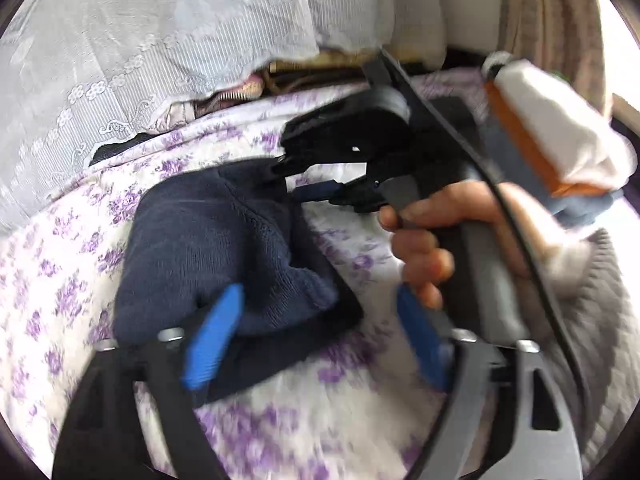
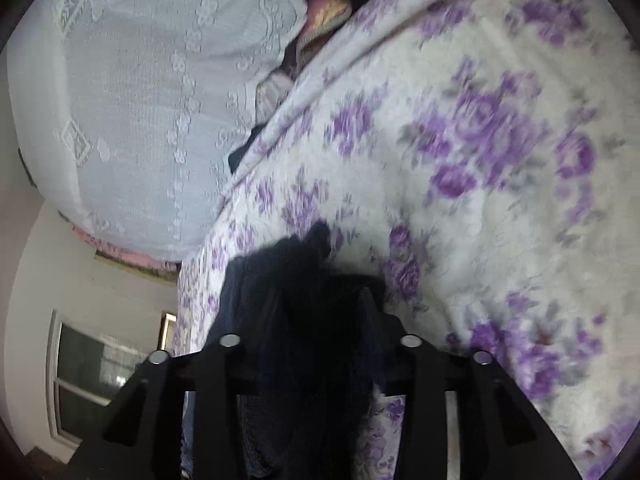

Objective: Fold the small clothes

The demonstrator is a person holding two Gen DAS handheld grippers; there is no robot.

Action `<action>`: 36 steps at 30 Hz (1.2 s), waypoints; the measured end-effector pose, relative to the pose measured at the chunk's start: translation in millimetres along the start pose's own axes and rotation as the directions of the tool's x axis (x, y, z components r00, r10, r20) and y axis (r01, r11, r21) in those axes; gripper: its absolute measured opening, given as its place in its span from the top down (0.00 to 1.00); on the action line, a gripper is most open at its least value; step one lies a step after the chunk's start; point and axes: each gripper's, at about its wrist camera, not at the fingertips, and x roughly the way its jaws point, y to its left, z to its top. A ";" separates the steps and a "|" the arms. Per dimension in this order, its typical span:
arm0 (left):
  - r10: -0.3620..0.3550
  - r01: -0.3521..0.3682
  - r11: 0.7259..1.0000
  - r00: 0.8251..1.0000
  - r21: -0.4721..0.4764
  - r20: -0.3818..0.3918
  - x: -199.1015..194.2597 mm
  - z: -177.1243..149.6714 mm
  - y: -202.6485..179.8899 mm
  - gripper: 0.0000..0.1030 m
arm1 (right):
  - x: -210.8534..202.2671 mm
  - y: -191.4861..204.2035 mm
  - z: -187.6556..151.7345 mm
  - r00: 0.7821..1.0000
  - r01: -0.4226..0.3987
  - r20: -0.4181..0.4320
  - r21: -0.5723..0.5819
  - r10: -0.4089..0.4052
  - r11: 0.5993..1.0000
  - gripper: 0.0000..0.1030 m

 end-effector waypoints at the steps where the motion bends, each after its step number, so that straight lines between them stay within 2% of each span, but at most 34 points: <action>1: 0.034 -0.034 0.999 0.999 -0.011 0.036 -13.2 -1.3 4.7 0.06 | -10.9 5.5 2.0 0.999 0.025 0.038 -0.015 -0.025 1.000 0.41; 2: 0.091 -0.089 0.996 0.993 -0.029 0.080 -26.9 -3.1 9.8 0.04 | -21.0 11.1 3.2 0.997 0.027 0.067 -0.035 -0.025 0.999 0.37; 3: 0.114 -0.109 0.993 0.988 -0.048 0.103 -36.5 -3.4 16.4 0.04 | -31.4 18.1 4.0 0.996 0.019 0.091 -0.054 -0.014 0.998 0.37; 7: 0.112 -0.084 0.977 0.985 -0.198 0.132 -56.3 -1.0 60.4 0.04 | -57.9 45.9 2.9 0.986 -0.045 0.151 -0.135 0.066 0.990 0.37; 10: 0.183 -0.163 0.951 0.982 -0.264 0.055 -38.6 1.5 85.2 0.04 | -58.8 74.3 -5.2 0.985 -0.093 0.120 -0.226 0.122 0.970 0.37; 14: 0.247 -0.247 0.933 0.968 -0.260 -0.033 -7.4 -3.8 96.0 0.04 | -40.2 102.8 -17.1 0.990 -0.118 0.041 -0.316 0.138 0.941 0.38; 17: 0.212 -0.222 0.942 0.975 -0.250 -0.065 9.3 -14.2 97.5 0.04 | -11.1 104.4 -25.2 0.997 -0.078 -0.051 -0.320 0.065 0.944 0.38; 20: 0.152 -0.182 0.954 0.978 -0.237 -0.140 32.5 -29.7 90.4 0.04 | 36.8 76.3 -34.9 0.984 0.048 -0.151 -0.307 -0.098 0.951 0.37; 22: 0.120 -0.165 0.954 0.975 -0.249 -0.185 49.0 -36.5 94.6 0.04 | 37.6 62.7 -34.7 0.990 -0.017 -0.142 -0.263 -0.021 0.965 0.37; 24: 0.075 -0.129 0.950 0.978 -0.284 -0.194 50.4 -38.7 100.4 0.04 | 32.6 61.5 -31.1 0.989 -0.025 -0.145 -0.221 -0.008 0.975 0.37; 26: 0.070 -0.126 0.945 0.979 -0.300 -0.191 47.7 -40.5 102.0 0.04 | 32.3 63.4 -32.6 0.991 -0.022 -0.135 -0.222 -0.009 0.975 0.37; 28: 0.107 -0.152 0.946 0.980 -0.286 -0.166 38.0 -39.4 97.9 0.04 | 32.8 73.5 -34.4 0.992 0.005 -0.119 -0.241 -0.035 0.971 0.37; 31: 0.129 -0.153 0.944 0.987 -0.292 -0.100 14.1 -37.3 98.8 0.04 | 21.9 98.7 -39.2 0.996 0.027 -0.075 -0.321 -0.054 0.947 0.37; 33: 0.128 -0.140 0.940 0.990 -0.312 -0.059 0.6 -35.6 103.4 0.04 | 12.9 111.3 -39.9 0.998 0.008 -0.061 -0.352 -0.031 0.936 0.37; 36: 0.167 -0.158 0.927 0.986 -0.340 -0.002 -16.5 -33.6 111.3 0.05 | 3.9 129.7 -42.8 0.999 0.011 -0.035 -0.401 -0.027 0.916 0.37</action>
